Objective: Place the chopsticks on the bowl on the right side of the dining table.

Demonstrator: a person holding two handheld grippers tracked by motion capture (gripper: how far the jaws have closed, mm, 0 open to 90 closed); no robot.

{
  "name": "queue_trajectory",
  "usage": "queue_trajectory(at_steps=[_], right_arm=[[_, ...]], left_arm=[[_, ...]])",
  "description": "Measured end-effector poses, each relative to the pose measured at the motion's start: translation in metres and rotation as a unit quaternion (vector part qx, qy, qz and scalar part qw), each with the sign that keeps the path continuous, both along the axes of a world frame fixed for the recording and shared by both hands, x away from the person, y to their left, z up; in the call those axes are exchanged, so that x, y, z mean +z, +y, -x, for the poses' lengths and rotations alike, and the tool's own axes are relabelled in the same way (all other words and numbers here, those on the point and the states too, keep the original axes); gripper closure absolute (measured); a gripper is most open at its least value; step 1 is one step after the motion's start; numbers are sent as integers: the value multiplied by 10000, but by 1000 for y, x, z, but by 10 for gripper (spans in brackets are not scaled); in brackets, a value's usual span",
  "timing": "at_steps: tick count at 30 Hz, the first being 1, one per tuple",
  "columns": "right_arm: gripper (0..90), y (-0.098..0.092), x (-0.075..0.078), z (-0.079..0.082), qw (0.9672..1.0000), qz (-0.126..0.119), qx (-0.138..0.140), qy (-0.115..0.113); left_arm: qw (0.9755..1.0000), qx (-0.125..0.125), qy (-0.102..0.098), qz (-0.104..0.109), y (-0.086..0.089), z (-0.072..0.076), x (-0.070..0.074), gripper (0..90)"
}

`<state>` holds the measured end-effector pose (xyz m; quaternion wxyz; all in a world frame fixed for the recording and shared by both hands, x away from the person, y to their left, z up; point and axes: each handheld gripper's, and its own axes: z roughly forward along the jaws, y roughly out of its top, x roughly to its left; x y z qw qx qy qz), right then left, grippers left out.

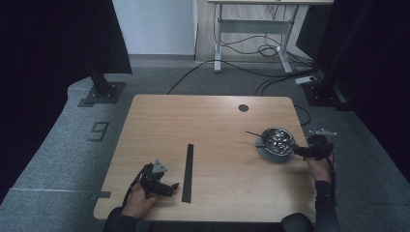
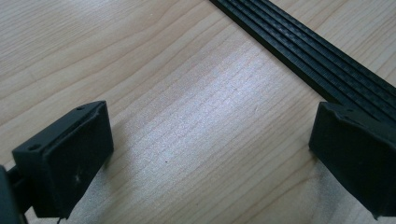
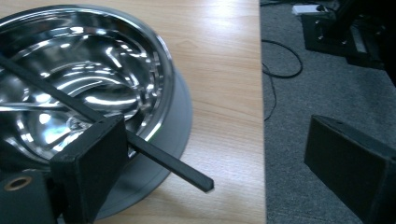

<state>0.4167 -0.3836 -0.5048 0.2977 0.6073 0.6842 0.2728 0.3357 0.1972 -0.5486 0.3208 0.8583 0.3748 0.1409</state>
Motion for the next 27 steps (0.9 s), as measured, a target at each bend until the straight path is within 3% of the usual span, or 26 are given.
queue_trajectory(at_steps=[8,17,20,22,27], right_arm=[[70,-11,-3,-2,9998,-39,-206,-2],[75,-15,0,0,9996,-121,-236,-65],[27,-12,7,1,9990,-424,-22,-119],[21,-10,9,1,9988,-461,23,-181],[1,6,13,-5,9994,-258,179,-110]], left_arm=[[10000,1,1,-3,0,0,0,0],[10000,0,1,2,0,0,0,0],[10000,1,1,3,0,0,0,0],[10000,0,1,3,0,0,0,0],[10000,-1,0,6,0,0,0,0]])
